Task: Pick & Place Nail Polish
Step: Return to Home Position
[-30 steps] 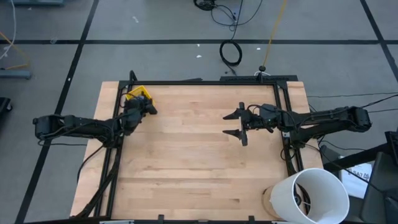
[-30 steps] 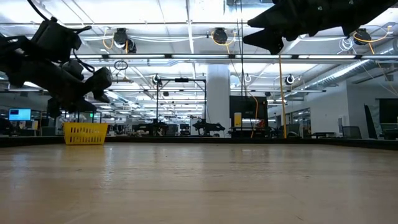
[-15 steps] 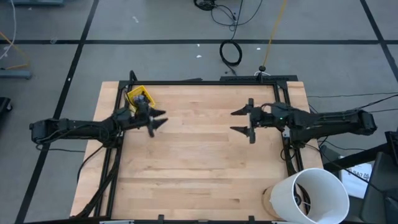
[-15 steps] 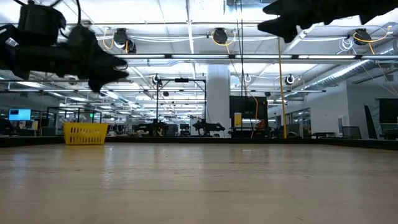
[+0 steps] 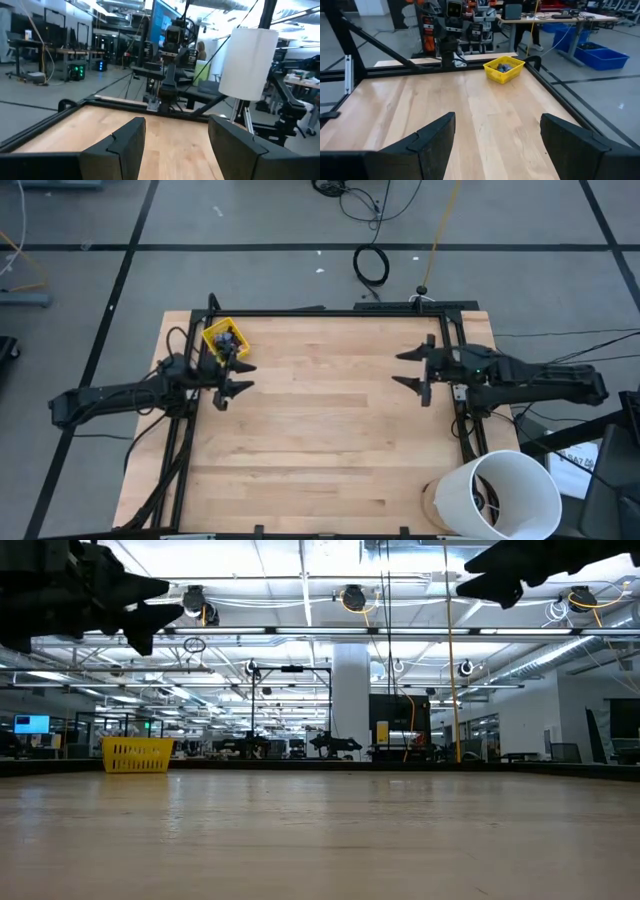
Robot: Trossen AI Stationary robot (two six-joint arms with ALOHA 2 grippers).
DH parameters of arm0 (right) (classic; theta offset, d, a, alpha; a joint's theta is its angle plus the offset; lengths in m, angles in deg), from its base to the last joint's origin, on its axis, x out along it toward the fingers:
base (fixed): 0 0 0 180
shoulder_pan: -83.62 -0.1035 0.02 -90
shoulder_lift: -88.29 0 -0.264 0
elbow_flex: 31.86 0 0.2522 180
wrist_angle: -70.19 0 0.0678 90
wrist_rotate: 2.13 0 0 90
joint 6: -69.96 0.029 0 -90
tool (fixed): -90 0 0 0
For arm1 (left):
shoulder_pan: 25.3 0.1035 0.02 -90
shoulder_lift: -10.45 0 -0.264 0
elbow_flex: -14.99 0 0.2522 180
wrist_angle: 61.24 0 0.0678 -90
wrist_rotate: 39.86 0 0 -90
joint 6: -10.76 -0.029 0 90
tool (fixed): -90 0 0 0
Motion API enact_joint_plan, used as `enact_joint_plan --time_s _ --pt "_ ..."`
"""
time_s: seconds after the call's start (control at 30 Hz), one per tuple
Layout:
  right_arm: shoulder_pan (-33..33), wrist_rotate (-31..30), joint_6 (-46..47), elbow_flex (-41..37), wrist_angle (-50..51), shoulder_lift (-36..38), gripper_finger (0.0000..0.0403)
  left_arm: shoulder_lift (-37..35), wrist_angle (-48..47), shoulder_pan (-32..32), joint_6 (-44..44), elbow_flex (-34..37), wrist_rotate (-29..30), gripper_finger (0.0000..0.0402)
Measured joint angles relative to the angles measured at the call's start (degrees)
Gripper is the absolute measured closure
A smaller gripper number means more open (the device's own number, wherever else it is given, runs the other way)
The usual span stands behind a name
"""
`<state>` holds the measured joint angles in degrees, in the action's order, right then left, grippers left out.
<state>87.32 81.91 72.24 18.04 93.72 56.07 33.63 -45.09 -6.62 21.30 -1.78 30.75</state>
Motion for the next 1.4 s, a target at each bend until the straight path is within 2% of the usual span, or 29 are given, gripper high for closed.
enact_joint_plan --time_s 0.1,0.3,0.43,0.57,0.7,1.0,1.23,1.4 --pt "-0.11 0.0 0.06 0.0 1.73 2.32 0.0126 -4.23 -5.16 0.0 0.04 0.0 1.62 0.0188" --pt "-0.07 -0.31 1.11 -2.09 1.5 6.71 0.0126 -12.31 -16.45 -0.45 1.18 0.0 11.62 0.0188" --pt "-0.07 -4.52 1.14 -3.26 1.35 10.08 0.0126 -15.98 -17.91 -2.51 -0.86 0.0 14.14 0.0188" --pt "-0.07 -4.55 0.17 -4.31 1.6 14.01 0.0126 -18.41 -21.6 -5.26 -2.56 0.0 18.22 0.0188" --pt "-0.05 -4.75 -0.41 -6.36 1.69 18.78 0.0126 -19.29 -26.25 -8.21 -2.36 0.0 23.91 0.0188" --pt "-0.04 -4.76 -1.47 -11.94 1.71 32.07 0.0126 -19.35 -29.0 -14.44 -4.65 0.02 31.61 0.0188" --pt "-0.07 -5.14 -2.71 -11.78 5.19 32.16 0.0126 -19.5 -30.98 -18.11 -4.33 0.02 35.5 0.0188" --pt "-0.07 -9.85 -2.82 -13.64 4.66 32.09 0.0126 -19.49 -30.14 -21.08 -4.49 0.87 37.73 0.0188"
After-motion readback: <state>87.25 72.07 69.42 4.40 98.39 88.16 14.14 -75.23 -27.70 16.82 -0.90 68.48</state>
